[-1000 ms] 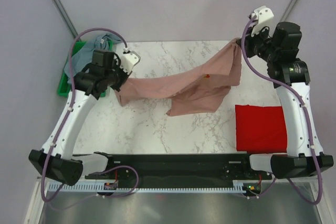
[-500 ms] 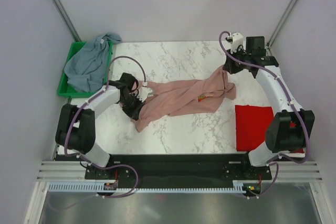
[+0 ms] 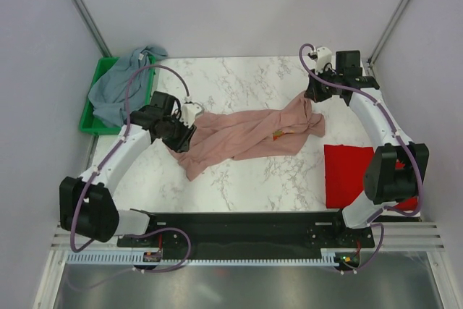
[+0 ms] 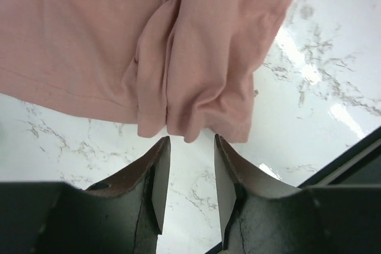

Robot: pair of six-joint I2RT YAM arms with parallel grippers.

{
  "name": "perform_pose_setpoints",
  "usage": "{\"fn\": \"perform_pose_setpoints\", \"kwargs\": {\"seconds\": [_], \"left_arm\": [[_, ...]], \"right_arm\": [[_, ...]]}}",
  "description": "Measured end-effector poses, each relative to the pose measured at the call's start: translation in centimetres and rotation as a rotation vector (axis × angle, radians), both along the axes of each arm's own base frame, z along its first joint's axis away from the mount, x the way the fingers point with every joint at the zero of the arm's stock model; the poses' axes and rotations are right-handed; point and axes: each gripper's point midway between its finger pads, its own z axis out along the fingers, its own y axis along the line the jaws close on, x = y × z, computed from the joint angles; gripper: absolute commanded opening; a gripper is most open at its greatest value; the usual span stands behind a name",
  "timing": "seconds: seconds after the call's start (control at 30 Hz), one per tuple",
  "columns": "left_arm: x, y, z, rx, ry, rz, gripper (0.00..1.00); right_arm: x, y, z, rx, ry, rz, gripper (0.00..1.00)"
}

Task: Fold and stack the t-shirts
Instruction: Flatten the tshirt out

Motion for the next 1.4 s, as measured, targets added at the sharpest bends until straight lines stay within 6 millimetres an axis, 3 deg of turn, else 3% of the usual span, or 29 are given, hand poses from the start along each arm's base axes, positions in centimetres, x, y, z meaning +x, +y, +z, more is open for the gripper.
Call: {"fn": "perform_pose_setpoints", "kwargs": {"seconds": [0.1,0.33,0.4,0.67,1.23,1.4], "left_arm": [[-1.3,-0.2,0.7,-0.028,-0.007,-0.013,0.43],[-7.1,-0.9,-3.9,-0.017,0.219,-0.096,0.44],[-7.4,-1.0,-4.2,-0.014,0.234,-0.107,0.45],[-7.7,-1.3,-5.6,0.022,0.274,-0.130,0.46],[-6.3,-0.7,-8.2,0.106,0.323,-0.113,0.45],[-6.0,-0.9,-8.4,0.108,0.326,-0.116,0.39]], "right_arm": [[0.1,0.1,0.0,0.006,-0.005,0.006,0.00],[-0.3,0.2,-0.1,0.001,-0.010,0.021,0.00],[-0.4,0.2,-0.1,-0.001,-0.013,0.023,0.00],[-0.7,0.2,-0.1,0.002,-0.012,0.025,0.00],[-0.6,0.2,-0.4,0.001,-0.019,0.025,0.00],[-0.6,0.2,-0.4,0.001,-0.018,0.024,0.00]]}}
